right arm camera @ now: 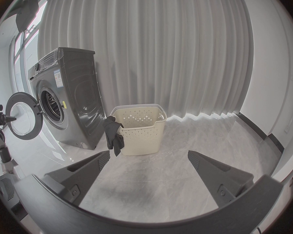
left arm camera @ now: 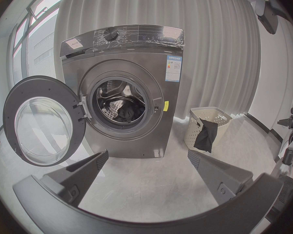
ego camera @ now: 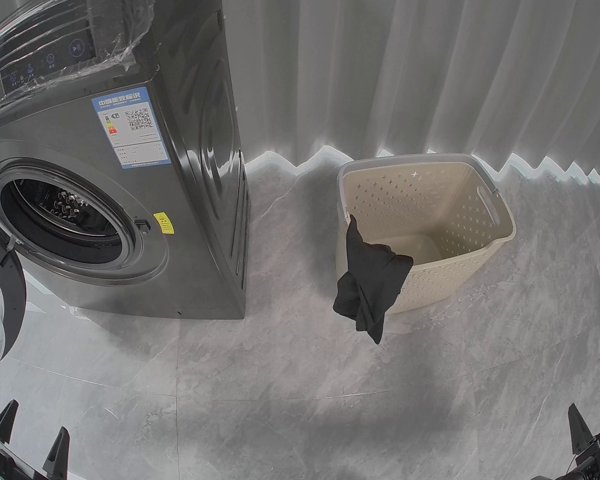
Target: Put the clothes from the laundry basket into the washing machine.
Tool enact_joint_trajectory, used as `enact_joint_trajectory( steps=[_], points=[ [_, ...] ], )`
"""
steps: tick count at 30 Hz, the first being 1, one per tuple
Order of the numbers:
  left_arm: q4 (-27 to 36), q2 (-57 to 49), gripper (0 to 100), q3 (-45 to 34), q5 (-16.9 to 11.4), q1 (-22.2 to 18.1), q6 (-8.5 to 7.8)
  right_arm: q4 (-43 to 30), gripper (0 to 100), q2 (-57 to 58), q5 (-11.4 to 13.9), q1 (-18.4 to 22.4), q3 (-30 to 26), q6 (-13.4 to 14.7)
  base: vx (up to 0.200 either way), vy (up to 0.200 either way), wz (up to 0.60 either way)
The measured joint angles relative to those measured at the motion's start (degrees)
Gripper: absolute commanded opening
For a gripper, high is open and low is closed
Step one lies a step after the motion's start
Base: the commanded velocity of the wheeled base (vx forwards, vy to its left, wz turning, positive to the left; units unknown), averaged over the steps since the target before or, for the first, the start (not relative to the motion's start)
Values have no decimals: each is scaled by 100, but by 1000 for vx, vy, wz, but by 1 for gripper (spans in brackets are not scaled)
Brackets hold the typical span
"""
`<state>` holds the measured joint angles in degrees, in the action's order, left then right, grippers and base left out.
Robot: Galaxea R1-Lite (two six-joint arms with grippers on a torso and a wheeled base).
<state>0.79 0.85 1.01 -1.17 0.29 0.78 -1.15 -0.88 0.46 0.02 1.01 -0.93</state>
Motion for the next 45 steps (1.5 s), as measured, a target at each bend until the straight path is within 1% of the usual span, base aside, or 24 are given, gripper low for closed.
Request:
enact_joint_trajectory(
  steps=[10, 13, 15, 20, 24, 34, 39, 45],
  points=[
    [0, 5, 100, 0, 2, -5, -29, 194, 100, 0, -9, 2, 11, -18, 0, 0, 0],
    [-1, 5, 100, 0, -2, -9, -34, 286, 100, -5, 11, -7, 286, -16, 0, 0, 0],
    [-1, 5, 100, 0, -5, -2, -38, 295, 100, -72, 54, -44, 581, 4, 0, 0, 0],
    [-1, 5, 100, 0, -6, -2, -43, 355, 100, -662, 154, -272, 1067, 171, 0, 0, 0],
    [-1, 5, 100, 0, -11, -2, -45, 650, 100, -1504, 224, -584, 1276, 311, 0, 0, 0],
    [2, 7, 100, 0, -11, -2, -40, 2128, 100, -4240, 295, -1532, 1626, 955, 0, 0, 0],
    [2, 7, 100, 0, -13, -2, -34, 3012, 100, -5648, 268, -1879, 1822, 1198, 0, 0, 0],
    [7, 7, 100, 0, -13, -2, -29, 4063, 100, -7362, 165, -2271, 2115, 1471, 0, 0, 0]
  ],
)
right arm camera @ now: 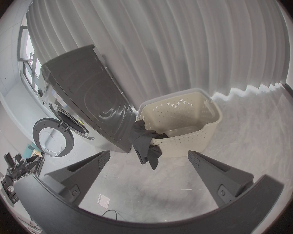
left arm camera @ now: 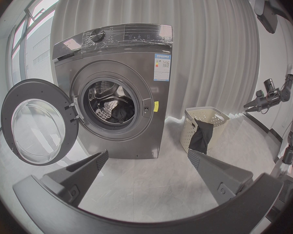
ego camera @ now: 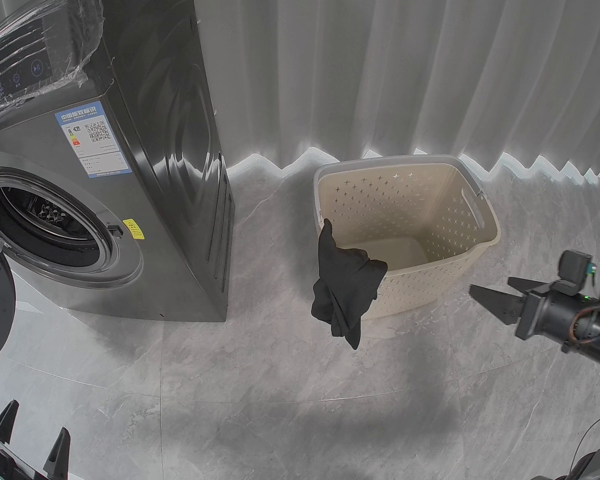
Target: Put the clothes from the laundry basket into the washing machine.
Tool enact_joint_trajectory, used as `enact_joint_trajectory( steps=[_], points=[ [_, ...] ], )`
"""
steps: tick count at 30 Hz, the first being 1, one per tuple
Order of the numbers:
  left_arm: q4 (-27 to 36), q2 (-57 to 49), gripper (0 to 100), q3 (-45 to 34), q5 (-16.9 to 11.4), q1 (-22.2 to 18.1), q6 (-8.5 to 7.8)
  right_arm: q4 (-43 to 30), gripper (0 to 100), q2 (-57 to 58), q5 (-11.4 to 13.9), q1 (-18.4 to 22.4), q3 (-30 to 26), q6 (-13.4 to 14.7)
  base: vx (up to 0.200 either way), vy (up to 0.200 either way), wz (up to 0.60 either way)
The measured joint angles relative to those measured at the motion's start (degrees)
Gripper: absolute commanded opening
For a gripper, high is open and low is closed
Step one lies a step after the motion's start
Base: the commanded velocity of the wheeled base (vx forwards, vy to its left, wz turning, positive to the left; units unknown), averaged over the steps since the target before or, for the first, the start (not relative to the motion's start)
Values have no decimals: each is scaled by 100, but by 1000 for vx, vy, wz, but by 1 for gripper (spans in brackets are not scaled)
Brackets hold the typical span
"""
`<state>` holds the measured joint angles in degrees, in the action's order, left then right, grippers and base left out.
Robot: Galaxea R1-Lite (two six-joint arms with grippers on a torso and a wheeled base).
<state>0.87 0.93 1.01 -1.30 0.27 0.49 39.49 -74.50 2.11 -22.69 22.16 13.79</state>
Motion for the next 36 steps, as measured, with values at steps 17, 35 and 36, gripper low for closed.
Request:
enact_joint_trajectory(
  steps=[17, 35, 36],
  points=[
    [2, 0, 100, 0, 0, 4, 6, 1180, 100, -3022, -512, -755, 1264, 460, 0, 0, 0],
    [2, 0, 100, 0, 2, 0, 11, 1228, 100, -3871, -591, -973, 1587, 485, 67, 0, 0],
    [2, 0, 100, 0, 5, 4, 11, 1230, 100, -3901, -634, -984, 1592, 484, 0, 0, 0]
  ],
)
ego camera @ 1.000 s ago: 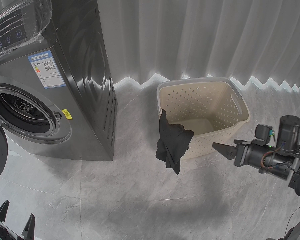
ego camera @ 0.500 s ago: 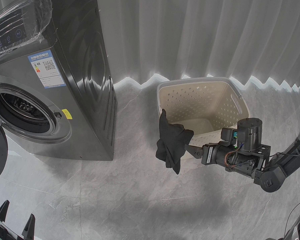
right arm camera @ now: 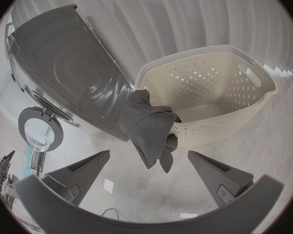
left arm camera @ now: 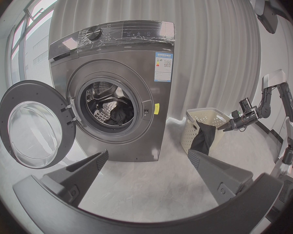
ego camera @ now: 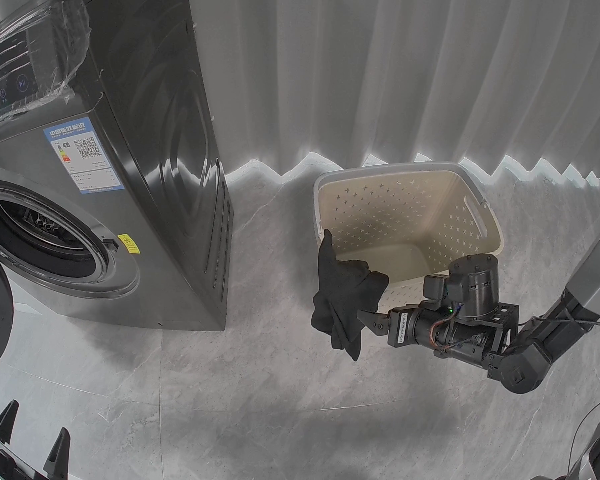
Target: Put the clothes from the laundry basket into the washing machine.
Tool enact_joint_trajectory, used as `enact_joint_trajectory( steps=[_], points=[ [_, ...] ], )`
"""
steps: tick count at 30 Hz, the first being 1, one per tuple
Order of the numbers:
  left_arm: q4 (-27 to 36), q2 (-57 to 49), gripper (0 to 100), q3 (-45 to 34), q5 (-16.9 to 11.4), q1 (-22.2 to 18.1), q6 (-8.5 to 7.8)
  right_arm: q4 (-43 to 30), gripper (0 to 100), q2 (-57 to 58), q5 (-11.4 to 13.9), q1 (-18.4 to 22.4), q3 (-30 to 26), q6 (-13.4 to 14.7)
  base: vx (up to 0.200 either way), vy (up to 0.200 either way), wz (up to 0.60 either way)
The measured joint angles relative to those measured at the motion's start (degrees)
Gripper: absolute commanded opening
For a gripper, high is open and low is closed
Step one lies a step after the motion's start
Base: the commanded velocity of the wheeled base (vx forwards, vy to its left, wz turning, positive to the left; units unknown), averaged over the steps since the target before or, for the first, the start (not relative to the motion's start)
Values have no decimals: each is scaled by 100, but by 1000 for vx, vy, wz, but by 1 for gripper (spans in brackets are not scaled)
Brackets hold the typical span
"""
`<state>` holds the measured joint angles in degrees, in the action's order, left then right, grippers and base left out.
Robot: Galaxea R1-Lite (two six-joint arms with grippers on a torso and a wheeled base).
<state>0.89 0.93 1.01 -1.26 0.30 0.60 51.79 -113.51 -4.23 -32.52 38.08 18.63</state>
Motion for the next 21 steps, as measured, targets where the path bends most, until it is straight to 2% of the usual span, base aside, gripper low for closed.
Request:
enact_joint_trajectory(
  steps=[6, 12, 16, 21],
  points=[
    [1, 0, 100, 0, 0, -1, 6, 76, 100, -173, -110, -124, 22, -5, 0, -200, 0],
    [0, 0, 100, 0, 2, 0, 18, 98, 100, -385, -135, -317, 55, 94, 0, 0, 0],
    [0, 0, 100, 0, 2, 0, 18, 232, 100, -588, -204, -433, 235, 241, 0, 0, 0],
    [0, 0, 100, 0, 2, 0, 18, 523, 100, -855, -277, -494, 508, 258, 0, 0, 0]
  ],
)
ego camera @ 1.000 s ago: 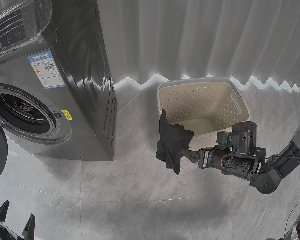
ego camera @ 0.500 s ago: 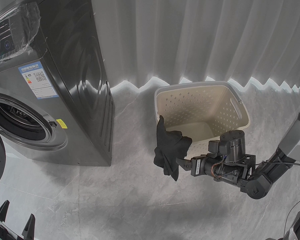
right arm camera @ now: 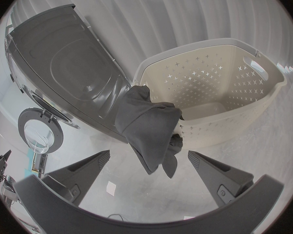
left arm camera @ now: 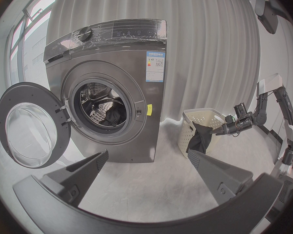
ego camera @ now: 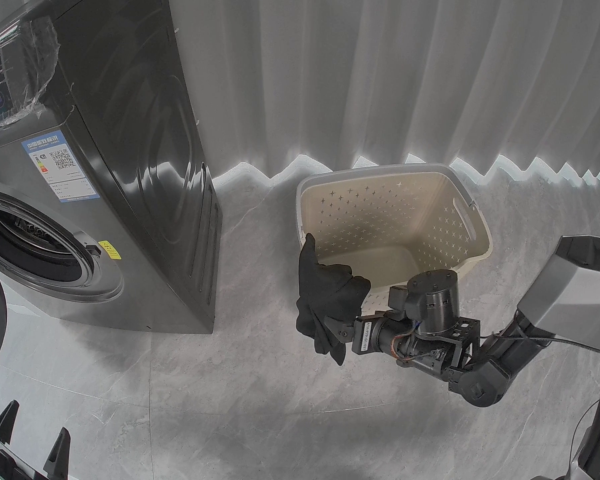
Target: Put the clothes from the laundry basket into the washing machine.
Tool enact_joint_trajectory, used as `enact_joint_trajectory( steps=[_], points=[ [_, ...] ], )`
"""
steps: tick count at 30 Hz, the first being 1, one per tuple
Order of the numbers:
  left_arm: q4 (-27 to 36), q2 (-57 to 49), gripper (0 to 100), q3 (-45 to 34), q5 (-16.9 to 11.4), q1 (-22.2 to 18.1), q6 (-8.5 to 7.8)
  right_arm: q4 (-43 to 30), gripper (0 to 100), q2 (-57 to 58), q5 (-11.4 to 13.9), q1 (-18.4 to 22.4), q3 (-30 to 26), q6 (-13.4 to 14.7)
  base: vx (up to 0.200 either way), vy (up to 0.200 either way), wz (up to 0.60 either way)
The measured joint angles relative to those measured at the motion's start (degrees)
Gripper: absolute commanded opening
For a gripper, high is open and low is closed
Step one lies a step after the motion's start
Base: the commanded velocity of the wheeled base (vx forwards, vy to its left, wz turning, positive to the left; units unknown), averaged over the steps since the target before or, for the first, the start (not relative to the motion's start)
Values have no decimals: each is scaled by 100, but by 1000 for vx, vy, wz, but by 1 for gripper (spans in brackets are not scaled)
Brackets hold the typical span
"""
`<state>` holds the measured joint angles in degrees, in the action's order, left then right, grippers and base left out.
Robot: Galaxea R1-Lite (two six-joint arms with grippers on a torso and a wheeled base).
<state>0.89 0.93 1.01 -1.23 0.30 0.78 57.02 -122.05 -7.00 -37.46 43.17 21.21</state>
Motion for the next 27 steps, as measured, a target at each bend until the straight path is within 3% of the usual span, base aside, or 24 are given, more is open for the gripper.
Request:
enact_joint_trajectory(
  steps=[27],
  points=[
    [0, 0, 100, 0, 1, -4, -2, 54, 100, -1276, -154, 106, 1782, -182, 0, 0, 0]
  ],
)
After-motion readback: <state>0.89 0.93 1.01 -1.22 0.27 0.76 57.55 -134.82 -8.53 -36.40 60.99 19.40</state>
